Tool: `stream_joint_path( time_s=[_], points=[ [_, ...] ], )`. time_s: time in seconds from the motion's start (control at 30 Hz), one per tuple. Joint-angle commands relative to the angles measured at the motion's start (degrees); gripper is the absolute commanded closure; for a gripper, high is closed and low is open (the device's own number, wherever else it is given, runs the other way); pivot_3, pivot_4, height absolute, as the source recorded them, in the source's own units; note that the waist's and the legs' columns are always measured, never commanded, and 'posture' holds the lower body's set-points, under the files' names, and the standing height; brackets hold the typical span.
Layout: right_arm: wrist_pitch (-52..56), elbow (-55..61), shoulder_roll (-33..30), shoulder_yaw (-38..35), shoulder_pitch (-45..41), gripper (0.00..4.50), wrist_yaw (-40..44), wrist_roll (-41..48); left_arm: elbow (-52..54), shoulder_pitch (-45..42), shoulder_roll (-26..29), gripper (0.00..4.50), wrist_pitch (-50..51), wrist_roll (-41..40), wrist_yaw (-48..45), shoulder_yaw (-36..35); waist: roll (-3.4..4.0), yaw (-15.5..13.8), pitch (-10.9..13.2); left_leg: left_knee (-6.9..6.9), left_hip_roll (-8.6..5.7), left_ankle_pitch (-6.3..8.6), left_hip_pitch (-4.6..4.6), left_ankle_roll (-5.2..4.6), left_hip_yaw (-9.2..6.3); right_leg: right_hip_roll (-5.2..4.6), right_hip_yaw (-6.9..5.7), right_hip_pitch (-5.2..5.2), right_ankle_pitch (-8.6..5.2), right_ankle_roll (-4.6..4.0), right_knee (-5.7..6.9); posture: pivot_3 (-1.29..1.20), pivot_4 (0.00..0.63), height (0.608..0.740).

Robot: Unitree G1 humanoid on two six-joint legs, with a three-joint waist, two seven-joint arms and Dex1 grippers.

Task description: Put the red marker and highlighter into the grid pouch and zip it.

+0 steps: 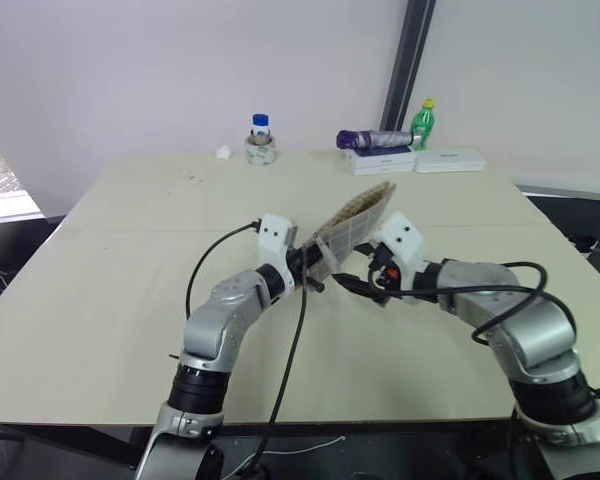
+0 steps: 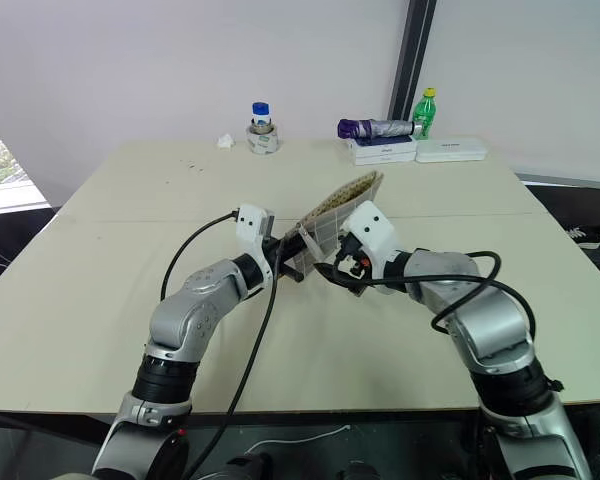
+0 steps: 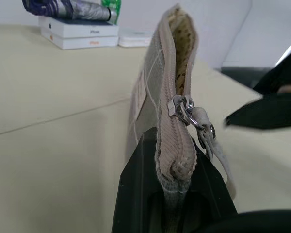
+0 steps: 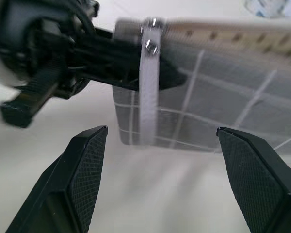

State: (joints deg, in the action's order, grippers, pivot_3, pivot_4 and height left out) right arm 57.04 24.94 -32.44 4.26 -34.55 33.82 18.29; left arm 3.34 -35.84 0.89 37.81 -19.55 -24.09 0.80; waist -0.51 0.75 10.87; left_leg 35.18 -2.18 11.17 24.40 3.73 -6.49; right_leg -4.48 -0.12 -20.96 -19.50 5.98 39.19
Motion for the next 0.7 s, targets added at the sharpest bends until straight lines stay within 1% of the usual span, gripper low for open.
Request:
stream_joint_path(
  time_s=[0.03,0.2,0.23,0.27,0.33,0.43,0.47,0.6,0.7],
  points=[
    [-0.7,0.4,1.7,-0.3,-1.6,0.79,-2.1,-0.1,1.0,-1.4,-0.4,4.5,-0.1,-1.4,0.5,-0.2,0.0,0.0,0.0,-0.01,0.0,0.0,0.0,0.0,0.0,0.0,0.0,0.0,0.0,0.0,0.0,0.0,0.15,0.737],
    [-2.1,-1.5,3.6,0.8,-1.9,0.79,-4.1,-1.0,1.2,-1.4,-0.3,4.5,-0.2,-1.6,0.7,0.4,0.0,0.1,0.0,-0.01,-0.01,0.0,-0.01,0.01,0.01,0.01,0.01,-0.01,0.0,0.0,0.0,0.0,0.15,0.737],
    [-2.0,-1.7,3.7,0.8,-1.9,1.3,-4.3,-0.9,1.2,-1.4,-0.3,4.5,-0.1,-1.7,0.7,0.4,0.0,0.1,0.0,-0.01,-0.01,0.0,-0.01,0.01,0.01,0.01,0.01,-0.01,0.0,0.0,0.01,0.0,0.15,0.737],
    [-2.0,-1.9,3.8,0.8,-1.9,1.63,-4.3,-0.7,1.3,-1.4,-0.4,4.5,-0.1,-1.8,0.9,0.3,0.0,0.1,0.0,-0.02,-0.01,0.0,-0.01,0.01,0.01,0.01,0.01,-0.01,0.0,0.0,0.01,0.0,0.15,0.737],
    [-1.9,-2.3,4.3,0.7,-1.9,2.58,-4.4,-0.5,1.3,-1.3,-0.5,4.5,-0.1,-2.1,1.1,0.2,0.0,0.1,0.0,-0.02,-0.01,0.0,-0.01,0.01,0.01,0.01,0.01,-0.01,0.0,0.0,0.01,0.0,0.15,0.737],
    [-2.1,-2.6,4.7,0.7,-2.0,4.23,-4.6,-0.5,1.4,-1.1,-0.4,4.5,-0.2,-2.2,1.2,0.3,0.0,0.1,0.0,-0.02,-0.01,0.0,-0.01,0.01,0.01,0.01,0.02,-0.02,0.0,0.0,0.0,0.0,0.15,0.737],
    [-2.1,-2.7,4.9,0.5,-2.1,4.45,-4.7,-0.4,1.5,-0.9,-0.5,4.5,-0.2,-2.3,1.2,0.4,0.0,0.1,0.0,-0.02,-0.01,0.0,-0.01,0.01,0.01,0.01,0.02,-0.02,0.0,0.0,0.0,0.0,0.15,0.737],
    [-2.0,-2.9,4.4,-0.7,-2.5,4.45,-4.7,-0.2,1.8,-0.2,0.3,4.5,-1.2,-1.7,0.6,0.9,0.0,0.1,0.0,-0.02,-0.01,0.0,-0.01,0.0,0.01,0.01,0.02,-0.02,0.0,0.0,0.0,0.0,0.15,0.737],
    [-2.9,-3.1,1.3,-3.0,-3.6,4.45,-3.7,-0.5,1.6,1.1,4.2,4.5,-4.9,1.2,-2.0,2.8,0.01,0.2,0.0,-0.03,-0.01,0.0,-0.01,0.0,0.02,0.01,0.02,-0.03,0.0,0.0,0.01,0.0,0.15,0.737]
  ],
)
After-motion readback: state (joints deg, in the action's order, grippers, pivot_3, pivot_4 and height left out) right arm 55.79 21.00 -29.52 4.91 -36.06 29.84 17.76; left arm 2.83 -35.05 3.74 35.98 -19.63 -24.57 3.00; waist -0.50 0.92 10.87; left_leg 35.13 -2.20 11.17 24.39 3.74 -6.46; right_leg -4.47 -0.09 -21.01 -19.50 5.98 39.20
